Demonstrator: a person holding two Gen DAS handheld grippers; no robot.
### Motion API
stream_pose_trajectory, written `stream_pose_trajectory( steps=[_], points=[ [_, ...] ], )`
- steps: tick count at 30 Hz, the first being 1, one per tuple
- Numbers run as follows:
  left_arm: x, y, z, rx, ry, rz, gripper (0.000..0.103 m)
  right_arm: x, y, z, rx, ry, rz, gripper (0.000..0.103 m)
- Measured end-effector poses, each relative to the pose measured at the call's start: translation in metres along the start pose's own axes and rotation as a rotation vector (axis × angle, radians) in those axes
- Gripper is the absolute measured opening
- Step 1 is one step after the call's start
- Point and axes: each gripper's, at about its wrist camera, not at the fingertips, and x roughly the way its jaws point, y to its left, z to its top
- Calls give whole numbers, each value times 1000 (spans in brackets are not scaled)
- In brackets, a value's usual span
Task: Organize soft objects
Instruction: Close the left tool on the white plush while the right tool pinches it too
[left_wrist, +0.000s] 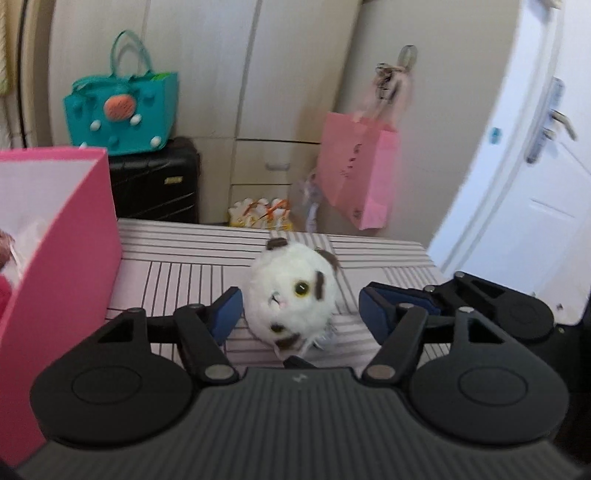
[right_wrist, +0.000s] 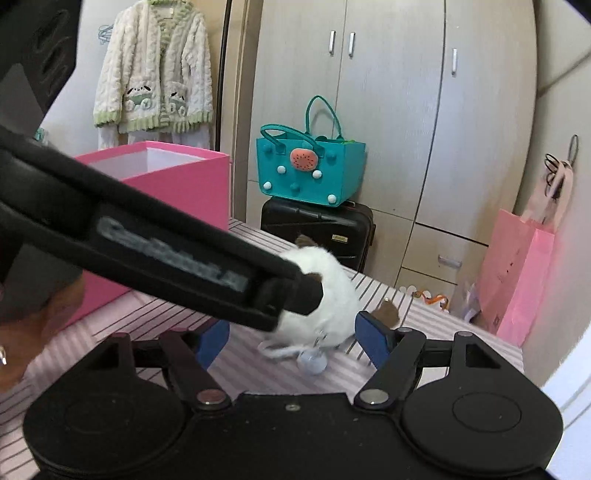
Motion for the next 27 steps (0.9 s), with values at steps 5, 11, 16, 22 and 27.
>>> stream_pose_trajectory(
  steps=[5, 11, 16, 22, 27],
  points=[
    [17, 9, 2, -80, -24, 19, 68, 27, -9, 3, -15, 61, 5, 83],
    [38, 10, -9, -124, -1, 34, 68, 42, -11, 0, 68, 63, -4, 84],
    [45, 21, -19, -224, 18, -26, 64, 49, -10, -6, 53, 66, -2, 84],
    [46, 23, -23, -208, 5, -40, 59, 46, -9, -7, 39, 41, -7, 80],
    [37, 16, -25, -132, 0, -19, 52, 41, -3, -7, 35, 25, -25, 73]
  ],
)
